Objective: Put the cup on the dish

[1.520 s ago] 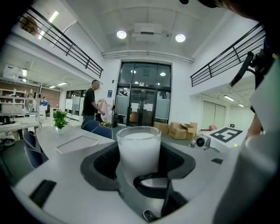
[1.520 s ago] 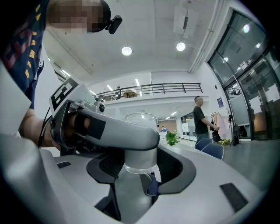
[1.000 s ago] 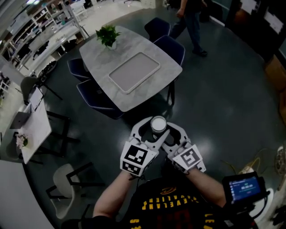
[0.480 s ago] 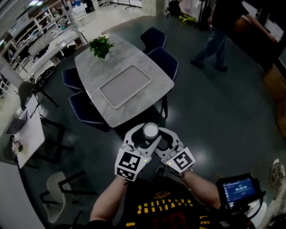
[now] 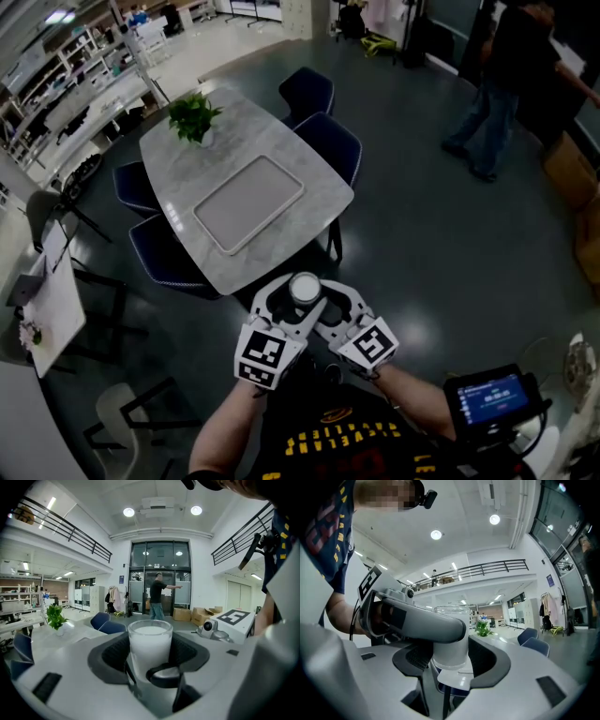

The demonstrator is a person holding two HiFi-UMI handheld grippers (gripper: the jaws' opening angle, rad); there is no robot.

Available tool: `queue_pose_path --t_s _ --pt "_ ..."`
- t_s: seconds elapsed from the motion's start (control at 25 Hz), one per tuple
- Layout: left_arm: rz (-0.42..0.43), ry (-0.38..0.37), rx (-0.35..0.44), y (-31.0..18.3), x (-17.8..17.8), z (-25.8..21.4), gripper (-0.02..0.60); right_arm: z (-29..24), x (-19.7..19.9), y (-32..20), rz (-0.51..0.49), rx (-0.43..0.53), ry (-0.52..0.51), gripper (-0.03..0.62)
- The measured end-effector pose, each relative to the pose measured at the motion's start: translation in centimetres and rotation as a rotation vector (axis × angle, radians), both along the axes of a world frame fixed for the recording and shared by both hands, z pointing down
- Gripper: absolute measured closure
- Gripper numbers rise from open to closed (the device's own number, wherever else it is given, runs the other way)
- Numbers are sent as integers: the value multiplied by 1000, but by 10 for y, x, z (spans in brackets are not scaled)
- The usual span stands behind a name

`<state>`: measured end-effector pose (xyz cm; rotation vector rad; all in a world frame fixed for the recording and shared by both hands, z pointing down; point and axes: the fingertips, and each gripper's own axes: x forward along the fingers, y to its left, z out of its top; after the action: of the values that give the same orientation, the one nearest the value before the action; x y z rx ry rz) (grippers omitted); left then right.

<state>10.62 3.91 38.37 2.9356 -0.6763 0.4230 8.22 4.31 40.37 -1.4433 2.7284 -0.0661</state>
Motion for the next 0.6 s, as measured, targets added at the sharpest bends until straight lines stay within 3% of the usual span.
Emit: queue_pose_path --t_s 0.6 --pt "59 0 -9 -135 14 3 319 6 14 -137 51 -52 28 361"
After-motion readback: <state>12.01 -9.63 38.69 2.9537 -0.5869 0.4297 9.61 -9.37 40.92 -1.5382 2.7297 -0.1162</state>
